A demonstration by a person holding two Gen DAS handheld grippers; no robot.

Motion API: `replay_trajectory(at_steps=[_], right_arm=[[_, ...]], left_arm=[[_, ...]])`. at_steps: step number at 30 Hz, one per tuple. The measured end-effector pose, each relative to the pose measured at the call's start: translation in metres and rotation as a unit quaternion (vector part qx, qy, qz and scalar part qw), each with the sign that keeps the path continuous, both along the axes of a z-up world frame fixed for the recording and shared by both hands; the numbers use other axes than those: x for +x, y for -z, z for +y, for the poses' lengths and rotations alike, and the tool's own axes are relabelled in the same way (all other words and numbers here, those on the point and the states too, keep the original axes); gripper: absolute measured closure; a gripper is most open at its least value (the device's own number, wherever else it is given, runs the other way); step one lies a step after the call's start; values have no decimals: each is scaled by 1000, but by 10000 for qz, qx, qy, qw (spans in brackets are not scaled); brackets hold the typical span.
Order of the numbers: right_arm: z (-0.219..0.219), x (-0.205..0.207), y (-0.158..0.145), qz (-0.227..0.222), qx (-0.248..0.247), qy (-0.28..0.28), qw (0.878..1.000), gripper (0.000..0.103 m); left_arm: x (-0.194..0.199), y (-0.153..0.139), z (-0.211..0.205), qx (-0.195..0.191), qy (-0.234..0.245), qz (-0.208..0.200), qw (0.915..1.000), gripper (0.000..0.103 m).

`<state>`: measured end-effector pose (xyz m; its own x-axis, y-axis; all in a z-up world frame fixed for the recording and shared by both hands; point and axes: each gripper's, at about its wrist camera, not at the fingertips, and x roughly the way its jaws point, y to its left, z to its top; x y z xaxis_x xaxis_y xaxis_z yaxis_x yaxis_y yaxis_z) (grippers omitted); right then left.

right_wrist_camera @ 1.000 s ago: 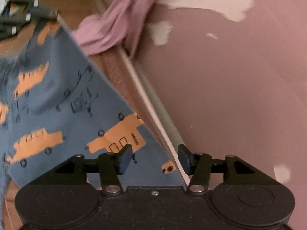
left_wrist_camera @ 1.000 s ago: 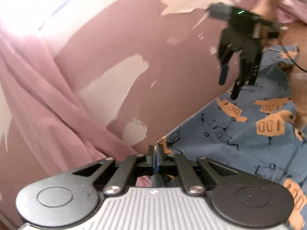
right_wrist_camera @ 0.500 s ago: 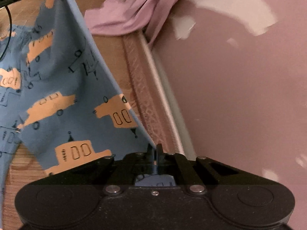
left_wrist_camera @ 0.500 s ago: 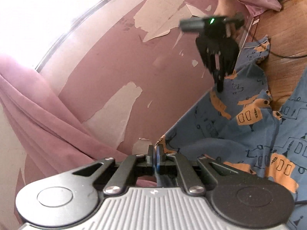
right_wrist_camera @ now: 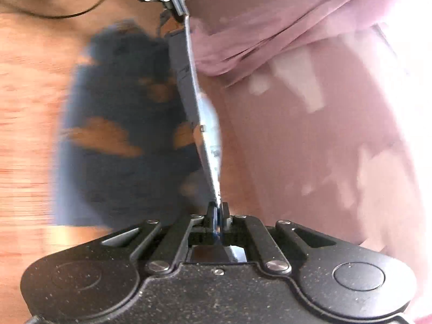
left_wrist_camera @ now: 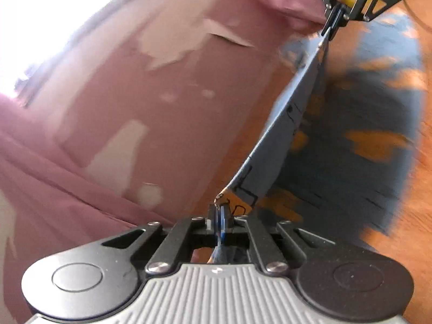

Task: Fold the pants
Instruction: 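Lift the hems with both grippers and fold the legs toward the waistband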

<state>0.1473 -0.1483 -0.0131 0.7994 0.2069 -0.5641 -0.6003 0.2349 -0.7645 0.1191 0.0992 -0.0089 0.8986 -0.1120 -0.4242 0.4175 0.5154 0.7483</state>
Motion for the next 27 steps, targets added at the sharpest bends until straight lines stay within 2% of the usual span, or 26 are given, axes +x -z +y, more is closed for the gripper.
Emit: replay_trajectory(at_steps=[3, 6, 10, 13, 20, 24, 27], right_arm=[[7, -29, 32, 360, 30, 217, 9991, 103], [15, -40, 48, 495, 81, 417, 9979, 103], [24, -53, 48, 535, 204, 541, 9969, 103], [23, -58, 52, 520, 65, 507, 9973, 103], [20, -50, 57, 791, 275, 641, 9944, 103], [17, -51, 54, 818, 488, 713, 9929, 103], [14, -52, 50, 714, 643, 719, 9928, 103]], left_arm=[[-16, 21, -2, 151, 139, 409, 9990, 101], [-20, 34, -2, 417, 210, 552, 9974, 101], [-22, 33, 3, 390, 166, 657, 9969, 101], [-22, 40, 5, 612, 297, 681, 9954, 101], [-11, 46, 3, 575, 242, 1300, 9895, 101], [-14, 49, 2, 647, 221, 1302, 9891, 101], [-24, 47, -2, 703, 208, 1144, 9907, 101]])
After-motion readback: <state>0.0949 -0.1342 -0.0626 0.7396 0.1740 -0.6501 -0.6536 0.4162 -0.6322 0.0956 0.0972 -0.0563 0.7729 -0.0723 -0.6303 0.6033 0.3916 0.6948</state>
